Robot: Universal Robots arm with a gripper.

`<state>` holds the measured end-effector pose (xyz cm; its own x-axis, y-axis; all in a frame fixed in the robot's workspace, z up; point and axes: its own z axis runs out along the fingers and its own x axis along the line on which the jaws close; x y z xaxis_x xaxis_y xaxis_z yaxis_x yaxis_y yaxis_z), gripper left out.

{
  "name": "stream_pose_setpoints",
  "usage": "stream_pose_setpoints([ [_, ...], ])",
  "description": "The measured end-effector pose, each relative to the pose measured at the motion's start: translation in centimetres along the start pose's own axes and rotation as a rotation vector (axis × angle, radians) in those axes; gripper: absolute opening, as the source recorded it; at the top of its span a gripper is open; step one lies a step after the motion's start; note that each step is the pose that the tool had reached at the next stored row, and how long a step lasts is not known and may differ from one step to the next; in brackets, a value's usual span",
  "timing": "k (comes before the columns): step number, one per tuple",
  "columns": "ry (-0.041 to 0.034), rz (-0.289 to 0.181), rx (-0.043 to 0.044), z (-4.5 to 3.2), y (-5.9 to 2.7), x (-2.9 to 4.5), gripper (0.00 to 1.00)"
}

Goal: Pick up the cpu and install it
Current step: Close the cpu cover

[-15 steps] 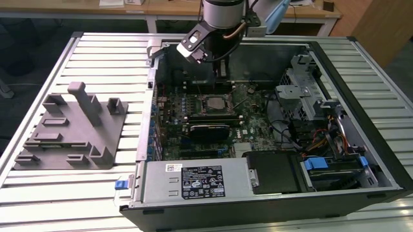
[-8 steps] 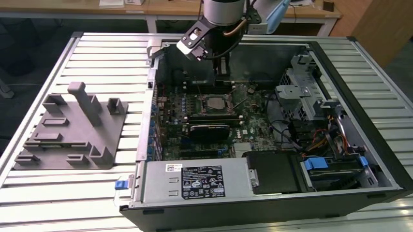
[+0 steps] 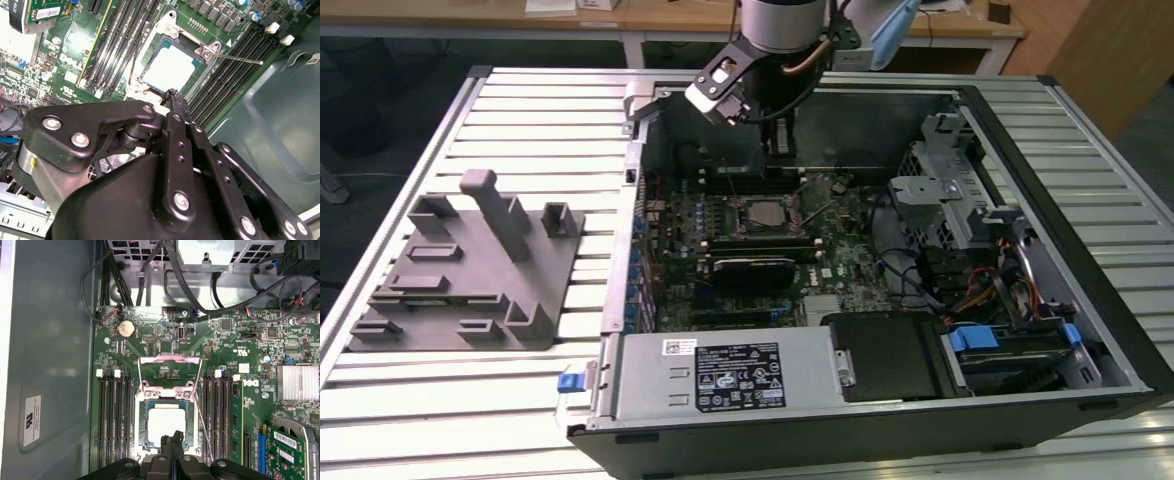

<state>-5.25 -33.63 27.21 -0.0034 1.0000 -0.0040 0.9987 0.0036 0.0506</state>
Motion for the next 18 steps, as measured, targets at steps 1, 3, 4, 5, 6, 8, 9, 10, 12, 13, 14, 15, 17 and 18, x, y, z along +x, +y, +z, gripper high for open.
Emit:
stream_pose_setpoints([
  [1,0.0000,0.000,0.0000,0.00,0.05,0.00,0.11],
  [3,0.0001,0.000,0.0000,0.02,0.23,0.00,0.11],
  [4,0.0000,0.000,0.0000,0.02,0.35,0.00,0.11],
  [5,0.0001,0.000,-0.0001,0.03,0.49,0.00,0.11],
  [6,0.0001,0.000,-0.0001,0.04,0.64,0.00,0.11],
  [8,0.0001,0.000,0.0000,0.05,0.92,0.00,0.11],
  [9,0.0001,0.000,-0.0001,0.06,1.05,0.00,0.11],
  [10,0.0001,0.000,-0.0001,0.07,1.20,0.00,0.11],
  [12,0.0002,0.000,-0.0002,0.09,1.48,0.00,0.11],
  [13,0.0002,0.000,-0.0001,0.09,1.61,0.00,0.11],
  [14,0.0001,0.000,-0.0001,0.09,1.74,0.00,0.11],
  [15,0.0001,0.000,-0.0001,0.10,1.87,0.00,0.11],
  [17,0.0002,0.000,-0.0002,0.12,2.13,0.00,0.11],
  [18,0.0001,0.000,-0.0001,0.12,2.27,0.00,0.11],
])
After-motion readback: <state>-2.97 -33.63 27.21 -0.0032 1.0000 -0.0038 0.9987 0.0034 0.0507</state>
